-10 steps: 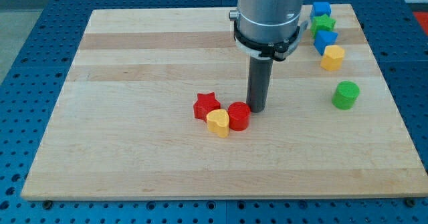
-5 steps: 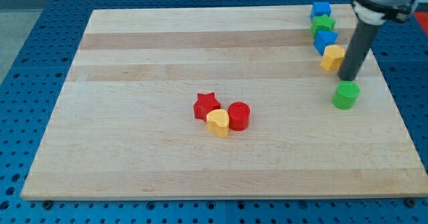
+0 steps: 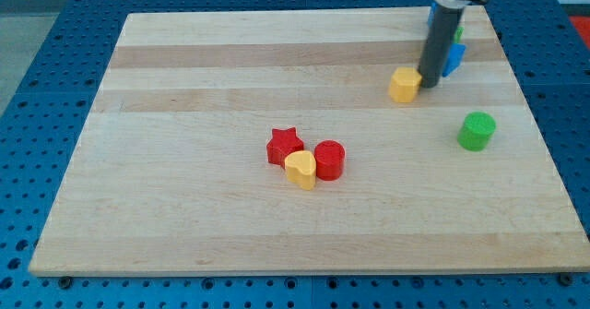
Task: Move the yellow hexagon closer to the red circle
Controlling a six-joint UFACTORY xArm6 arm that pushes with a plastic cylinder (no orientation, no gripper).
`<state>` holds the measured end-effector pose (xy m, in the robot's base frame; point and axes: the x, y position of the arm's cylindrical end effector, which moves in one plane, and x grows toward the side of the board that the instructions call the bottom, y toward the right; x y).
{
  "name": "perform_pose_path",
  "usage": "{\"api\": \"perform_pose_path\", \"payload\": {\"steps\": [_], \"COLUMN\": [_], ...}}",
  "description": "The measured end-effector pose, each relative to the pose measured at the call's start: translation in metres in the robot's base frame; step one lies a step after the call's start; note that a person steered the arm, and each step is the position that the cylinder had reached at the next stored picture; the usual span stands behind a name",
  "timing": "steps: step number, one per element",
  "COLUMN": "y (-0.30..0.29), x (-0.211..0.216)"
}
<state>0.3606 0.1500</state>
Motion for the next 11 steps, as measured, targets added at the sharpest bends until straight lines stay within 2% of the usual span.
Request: {"api": "perform_pose_path", "payload": {"steps": [1, 3, 5, 6, 11], "y": [-0.036, -0.086, -0.117, -0.132, -0.1], "x": [0.003, 0.035, 0.011, 0.014, 0.05]}}
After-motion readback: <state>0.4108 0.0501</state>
